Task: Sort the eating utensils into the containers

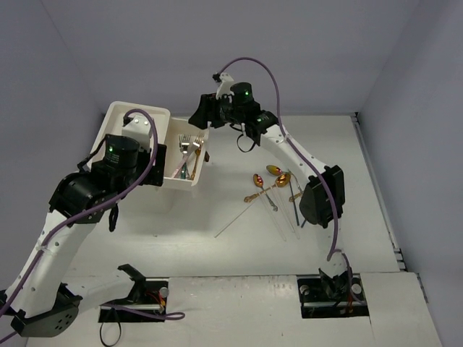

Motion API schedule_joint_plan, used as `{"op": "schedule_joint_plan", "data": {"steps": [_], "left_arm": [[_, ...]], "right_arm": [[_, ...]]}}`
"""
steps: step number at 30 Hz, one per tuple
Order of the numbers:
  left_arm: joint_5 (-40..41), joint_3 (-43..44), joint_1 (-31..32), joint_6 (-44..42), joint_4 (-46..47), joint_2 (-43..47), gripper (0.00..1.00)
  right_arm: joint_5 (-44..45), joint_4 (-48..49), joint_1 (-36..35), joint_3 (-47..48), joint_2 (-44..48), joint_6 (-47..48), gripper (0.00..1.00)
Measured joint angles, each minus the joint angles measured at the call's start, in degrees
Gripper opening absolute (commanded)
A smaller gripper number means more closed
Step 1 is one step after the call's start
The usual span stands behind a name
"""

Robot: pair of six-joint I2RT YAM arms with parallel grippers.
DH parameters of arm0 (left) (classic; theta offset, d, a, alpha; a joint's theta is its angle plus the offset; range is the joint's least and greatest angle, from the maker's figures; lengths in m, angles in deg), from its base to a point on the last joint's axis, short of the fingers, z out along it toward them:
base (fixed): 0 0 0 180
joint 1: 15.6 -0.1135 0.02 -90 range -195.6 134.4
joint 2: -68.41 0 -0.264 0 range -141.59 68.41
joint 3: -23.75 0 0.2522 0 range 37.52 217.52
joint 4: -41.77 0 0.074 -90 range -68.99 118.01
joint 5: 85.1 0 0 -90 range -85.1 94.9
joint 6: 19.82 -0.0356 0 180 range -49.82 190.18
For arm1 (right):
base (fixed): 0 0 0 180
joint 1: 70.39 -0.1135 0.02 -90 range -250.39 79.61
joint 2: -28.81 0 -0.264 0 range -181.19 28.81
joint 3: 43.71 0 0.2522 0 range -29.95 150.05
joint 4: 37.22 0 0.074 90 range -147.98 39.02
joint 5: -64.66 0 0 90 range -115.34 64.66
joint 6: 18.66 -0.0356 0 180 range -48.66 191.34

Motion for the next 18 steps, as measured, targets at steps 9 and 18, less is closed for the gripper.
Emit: {"op": "schedule_joint_plan", "data": {"steps": [9, 18], "left_arm": [[-0.9, 11.9, -10.9, -2.8, 0.1, -9.7, 0.77], [-10.8, 24.6, -34.4, -7.2, 1.3, -26.3, 0.77]], "right_arm": [[0.5, 1.0, 5.4, -22.0, 18.4, 5.9, 0.72], [-4.0, 0.9, 6.8, -31.4, 23.3, 14.4, 0.72]]}}
